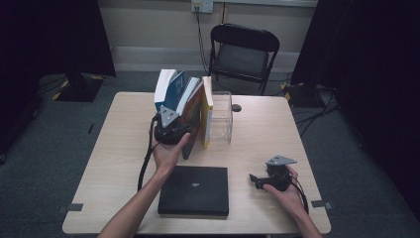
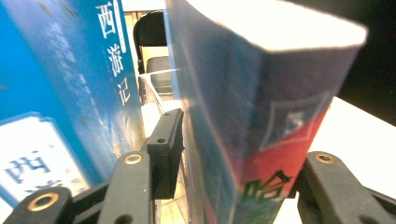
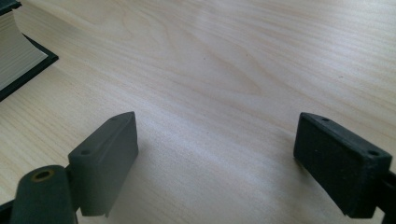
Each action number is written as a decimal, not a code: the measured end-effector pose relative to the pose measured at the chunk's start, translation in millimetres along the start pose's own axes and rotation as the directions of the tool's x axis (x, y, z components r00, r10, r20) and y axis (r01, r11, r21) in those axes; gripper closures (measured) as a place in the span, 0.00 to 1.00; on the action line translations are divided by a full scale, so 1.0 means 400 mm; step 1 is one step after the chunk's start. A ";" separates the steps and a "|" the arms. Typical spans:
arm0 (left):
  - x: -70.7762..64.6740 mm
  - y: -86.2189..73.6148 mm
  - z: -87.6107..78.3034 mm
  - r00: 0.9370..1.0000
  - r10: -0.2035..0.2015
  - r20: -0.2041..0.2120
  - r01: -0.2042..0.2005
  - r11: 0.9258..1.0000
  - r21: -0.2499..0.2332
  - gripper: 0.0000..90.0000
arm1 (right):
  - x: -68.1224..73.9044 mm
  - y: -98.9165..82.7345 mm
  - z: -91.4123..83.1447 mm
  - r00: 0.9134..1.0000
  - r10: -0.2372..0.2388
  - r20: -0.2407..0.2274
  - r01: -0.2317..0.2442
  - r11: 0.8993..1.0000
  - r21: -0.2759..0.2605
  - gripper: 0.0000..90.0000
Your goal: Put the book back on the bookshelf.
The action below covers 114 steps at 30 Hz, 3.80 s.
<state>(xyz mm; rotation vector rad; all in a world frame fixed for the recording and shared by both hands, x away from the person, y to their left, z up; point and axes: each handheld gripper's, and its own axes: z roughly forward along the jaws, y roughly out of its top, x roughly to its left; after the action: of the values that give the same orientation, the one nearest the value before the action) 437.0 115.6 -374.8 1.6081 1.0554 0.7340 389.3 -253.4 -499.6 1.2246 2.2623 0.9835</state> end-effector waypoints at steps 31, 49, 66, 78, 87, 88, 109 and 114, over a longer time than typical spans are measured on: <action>0.040 0.150 -0.035 0.988 -0.091 0.122 0.056 0.963 0.263 0.62 | 0.001 0.001 0.001 1.000 -0.002 -0.001 0.002 1.000 0.000 0.15; 0.053 0.279 0.020 0.991 -0.061 0.120 -0.006 0.869 0.495 0.63 | 0.001 0.002 0.002 1.000 -0.005 -0.004 0.005 1.000 0.000 0.15; 0.052 0.325 0.150 0.990 -0.138 -0.019 0.110 0.692 0.714 0.65 | 0.001 0.002 0.002 1.000 -0.008 -0.006 0.008 1.000 0.001 0.15; 0.041 0.317 0.189 0.991 -0.124 -0.056 0.121 0.617 0.777 0.69 | 0.002 0.002 0.002 1.000 -0.011 -0.010 0.011 1.000 0.001 0.15; 0.031 0.333 0.185 0.987 -0.150 -0.048 0.134 0.635 0.761 0.53 | 0.002 0.002 0.002 1.000 -0.011 -0.010 0.011 1.000 0.000 0.15; 0.031 0.331 0.185 0.987 -0.150 -0.051 0.136 0.641 0.756 0.53 | 0.002 0.002 0.002 1.000 -0.012 -0.009 0.012 1.000 0.000 0.15; 0.043 0.324 0.185 0.998 -0.049 -0.029 0.053 0.623 0.780 0.80 | 0.002 0.002 0.002 1.000 -0.012 -0.009 0.012 1.000 0.001 0.15; 0.042 0.327 0.192 0.997 -0.058 -0.043 0.070 0.620 0.781 0.82 | 0.001 0.002 0.002 1.000 -0.012 -0.011 0.012 1.000 0.001 0.15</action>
<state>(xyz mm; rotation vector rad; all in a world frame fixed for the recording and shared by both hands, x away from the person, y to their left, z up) 545.9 87.6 -271.9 2.2836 1.5684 0.1989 389.9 -252.4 -499.6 1.2076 2.2760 0.9871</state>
